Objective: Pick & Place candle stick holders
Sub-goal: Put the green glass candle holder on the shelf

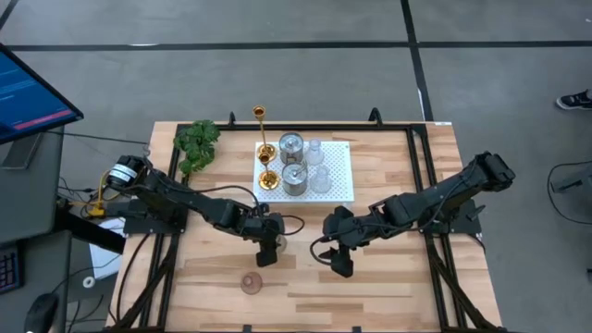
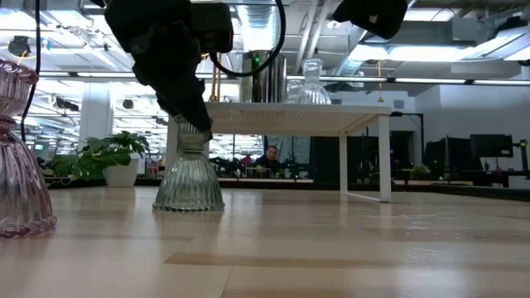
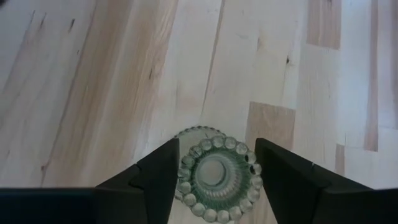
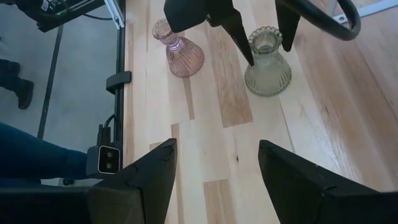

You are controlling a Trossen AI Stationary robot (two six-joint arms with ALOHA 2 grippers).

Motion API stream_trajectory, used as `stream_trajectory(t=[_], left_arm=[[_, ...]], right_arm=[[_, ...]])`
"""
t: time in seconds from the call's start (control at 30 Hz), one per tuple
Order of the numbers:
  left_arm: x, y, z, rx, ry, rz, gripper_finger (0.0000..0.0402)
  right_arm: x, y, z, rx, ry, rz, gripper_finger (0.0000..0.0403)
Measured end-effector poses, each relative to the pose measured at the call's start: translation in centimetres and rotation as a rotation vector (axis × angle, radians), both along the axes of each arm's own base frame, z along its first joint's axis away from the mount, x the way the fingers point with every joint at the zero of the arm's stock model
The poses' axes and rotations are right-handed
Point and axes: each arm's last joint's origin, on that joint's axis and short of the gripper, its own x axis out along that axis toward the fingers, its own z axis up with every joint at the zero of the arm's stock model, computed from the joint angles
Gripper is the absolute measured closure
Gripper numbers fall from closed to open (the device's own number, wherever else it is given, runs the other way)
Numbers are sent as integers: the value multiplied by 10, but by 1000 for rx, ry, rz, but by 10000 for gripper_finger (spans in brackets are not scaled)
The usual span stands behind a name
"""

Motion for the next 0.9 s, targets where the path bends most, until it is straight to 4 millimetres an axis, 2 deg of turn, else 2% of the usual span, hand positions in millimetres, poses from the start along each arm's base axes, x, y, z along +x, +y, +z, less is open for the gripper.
stream_trajectory(t=[0.13, 0.23, 0.5, 0.63, 0.9], left_arm=[[0, 0, 0, -1, -2, 0, 204], [0, 0, 1, 5, -6, -30, 199], [-9, 3, 20, 18, -80, -65, 104], [-16, 6, 32, 25, -131, -42, 75], [-32, 12, 55, -2, -218, -36, 81]], right_arm=[[0, 0, 0, 0, 0, 0, 187], [0, 0, -1, -5, 7, -2, 186], [-3, -2, -3, -26, 39, -31, 160], [-3, -2, -3, -27, 42, -32, 154], [-3, -3, -3, -32, 41, -34, 154]])
